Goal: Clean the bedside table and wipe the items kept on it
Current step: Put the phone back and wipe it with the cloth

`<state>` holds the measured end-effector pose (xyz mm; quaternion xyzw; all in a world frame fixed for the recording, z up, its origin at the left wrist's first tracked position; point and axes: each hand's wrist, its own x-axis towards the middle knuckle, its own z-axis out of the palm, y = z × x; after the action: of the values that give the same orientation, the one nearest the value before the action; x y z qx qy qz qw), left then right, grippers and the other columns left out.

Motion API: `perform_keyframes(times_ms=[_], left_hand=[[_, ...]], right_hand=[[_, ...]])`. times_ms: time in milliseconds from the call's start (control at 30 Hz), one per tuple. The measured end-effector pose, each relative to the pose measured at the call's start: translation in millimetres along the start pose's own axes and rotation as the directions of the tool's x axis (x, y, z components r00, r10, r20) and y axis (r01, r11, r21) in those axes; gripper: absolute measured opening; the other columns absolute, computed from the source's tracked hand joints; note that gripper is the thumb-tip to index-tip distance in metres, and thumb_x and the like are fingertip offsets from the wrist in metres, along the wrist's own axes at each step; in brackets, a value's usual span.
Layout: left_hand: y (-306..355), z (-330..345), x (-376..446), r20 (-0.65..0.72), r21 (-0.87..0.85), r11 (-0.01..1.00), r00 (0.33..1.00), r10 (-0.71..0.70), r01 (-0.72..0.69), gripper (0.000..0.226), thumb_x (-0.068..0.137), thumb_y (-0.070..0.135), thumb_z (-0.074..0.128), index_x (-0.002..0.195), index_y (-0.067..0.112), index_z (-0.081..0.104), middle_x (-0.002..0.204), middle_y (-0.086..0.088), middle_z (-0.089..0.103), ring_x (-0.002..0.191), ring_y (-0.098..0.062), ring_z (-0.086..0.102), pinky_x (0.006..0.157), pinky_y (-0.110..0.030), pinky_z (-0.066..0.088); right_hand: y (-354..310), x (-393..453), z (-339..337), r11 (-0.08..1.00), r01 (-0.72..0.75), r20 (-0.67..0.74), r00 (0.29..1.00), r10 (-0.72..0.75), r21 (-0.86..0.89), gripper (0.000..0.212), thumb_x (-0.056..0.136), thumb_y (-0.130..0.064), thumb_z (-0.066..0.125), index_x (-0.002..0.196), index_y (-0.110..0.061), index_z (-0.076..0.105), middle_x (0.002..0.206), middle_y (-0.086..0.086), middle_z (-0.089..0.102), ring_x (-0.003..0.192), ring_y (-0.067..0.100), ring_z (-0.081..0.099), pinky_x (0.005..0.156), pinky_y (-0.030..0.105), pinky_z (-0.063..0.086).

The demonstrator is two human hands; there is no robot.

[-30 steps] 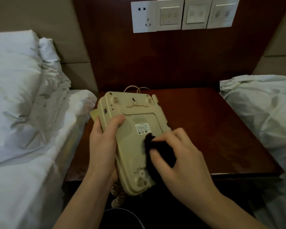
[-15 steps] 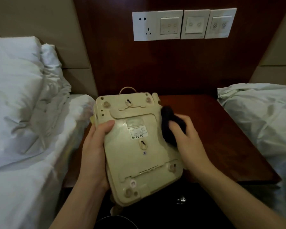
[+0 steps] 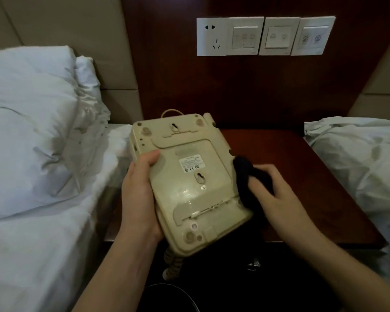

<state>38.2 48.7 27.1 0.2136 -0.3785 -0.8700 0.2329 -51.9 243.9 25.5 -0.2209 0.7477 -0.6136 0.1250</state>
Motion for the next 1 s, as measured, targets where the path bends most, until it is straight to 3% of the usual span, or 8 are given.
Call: perform_keyframes(times_ms=[100, 200, 300, 400, 633, 700, 833, 1000], left_hand=[[-2.7, 6.5, -1.3, -0.059, -0.025, 0.999, 0.997, 0.045, -0.047, 0.070, 0.069, 0.039, 0.080, 0.135, 0.022, 0.064, 0.129, -0.015, 0.071, 0.118, -0.042, 0.068, 0.102, -0.069, 0.047], [-8.4, 14.8, -6.3, -0.101, 0.044, 0.989, 0.985, 0.143, -0.139, 0.048, 0.083, 0.028, 0.074, 0.130, 0.022, 0.066, 0.118, -0.011, 0.076, 0.108, -0.034, 0.074, 0.092, -0.057, 0.058], [-8.5, 18.1, -8.3, -0.147, 0.092, 0.978, 0.969, 0.201, -0.188, 0.035, 0.091, 0.019, 0.070, 0.126, 0.023, 0.068, 0.109, -0.005, 0.079, 0.099, -0.025, 0.077, 0.082, -0.043, 0.063], [-7.7, 16.5, -9.6, -0.161, 0.103, 0.981, 0.970, 0.182, -0.167, 0.033, 0.091, 0.020, 0.069, 0.124, 0.022, 0.069, 0.109, -0.006, 0.079, 0.098, -0.025, 0.077, 0.079, -0.040, 0.063], [-3.3, 18.0, -9.8, -0.175, 0.098, 0.984, 0.971, 0.164, -0.148, 0.032, 0.090, 0.022, 0.071, 0.122, 0.023, 0.069, 0.105, -0.007, 0.080, 0.093, -0.025, 0.078, 0.075, -0.042, 0.064], [-4.6, 18.0, -8.2, -0.186, 0.074, 0.986, 0.969, 0.162, -0.150, 0.033, 0.089, 0.022, 0.071, 0.122, 0.022, 0.069, 0.103, -0.006, 0.080, 0.090, -0.023, 0.078, 0.068, -0.035, 0.063], [-5.9, 17.2, -8.4, -0.169, 0.090, 0.986, 0.974, 0.154, -0.140, 0.034, 0.089, 0.022, 0.071, 0.123, 0.021, 0.069, 0.106, -0.007, 0.079, 0.094, -0.025, 0.078, 0.073, -0.037, 0.063], [-1.4, 13.5, -8.6, -0.111, 0.112, 0.985, 0.984, 0.140, -0.128, 0.037, 0.088, 0.024, 0.071, 0.124, 0.023, 0.069, 0.113, -0.010, 0.078, 0.104, -0.034, 0.074, 0.090, -0.060, 0.059]], right_hand=[[19.3, -19.0, 4.2, 0.976, 0.086, -0.082, 0.991, -0.104, -0.199, 0.015, 0.097, -0.037, 0.051, 0.109, -0.046, 0.052, 0.112, -0.021, 0.055, 0.100, -0.008, 0.056, 0.078, 0.016, 0.044], [16.3, -30.9, 21.6, 0.908, 0.230, -0.125, 0.949, -0.289, -0.350, 0.016, 0.099, -0.032, 0.050, 0.113, -0.040, 0.053, 0.125, -0.020, 0.045, 0.118, -0.010, 0.045, 0.096, 0.013, 0.040], [5.5, -60.5, 48.2, 0.872, 0.338, -0.006, 0.932, -0.363, -0.355, 0.013, 0.094, -0.039, 0.056, 0.106, -0.042, 0.057, 0.125, -0.028, 0.048, 0.122, -0.009, 0.046, 0.097, 0.005, 0.033], [-1.8, -67.0, 57.0, 0.799, 0.411, 0.074, 0.903, -0.424, -0.439, 0.017, 0.091, -0.049, 0.052, 0.106, -0.044, 0.055, 0.122, -0.030, 0.046, 0.122, -0.005, 0.045, 0.098, 0.006, 0.031], [10.7, -27.3, 20.3, 0.787, 0.201, -0.073, 0.952, -0.297, -0.583, 0.012, 0.092, -0.040, 0.052, 0.100, -0.033, 0.057, 0.105, -0.021, 0.044, 0.102, 0.007, 0.047, 0.079, 0.016, 0.038], [4.6, -41.7, 35.3, 0.792, 0.283, -0.002, 0.941, -0.338, -0.541, 0.011, 0.094, -0.042, 0.049, 0.098, -0.035, 0.055, 0.103, -0.022, 0.045, 0.100, 0.004, 0.047, 0.081, 0.020, 0.040], [-2.0, -54.4, 45.0, 0.786, 0.401, 0.112, 0.911, -0.398, -0.470, 0.012, 0.091, -0.046, 0.049, 0.098, -0.038, 0.055, 0.102, -0.022, 0.048, 0.101, 0.004, 0.050, 0.081, 0.018, 0.041], [16.1, -12.3, 8.8, 0.797, 0.196, -0.081, 0.953, -0.292, -0.572, 0.007, 0.094, -0.034, 0.056, 0.101, -0.032, 0.056, 0.102, -0.018, 0.047, 0.096, 0.009, 0.053, 0.077, 0.028, 0.047]])
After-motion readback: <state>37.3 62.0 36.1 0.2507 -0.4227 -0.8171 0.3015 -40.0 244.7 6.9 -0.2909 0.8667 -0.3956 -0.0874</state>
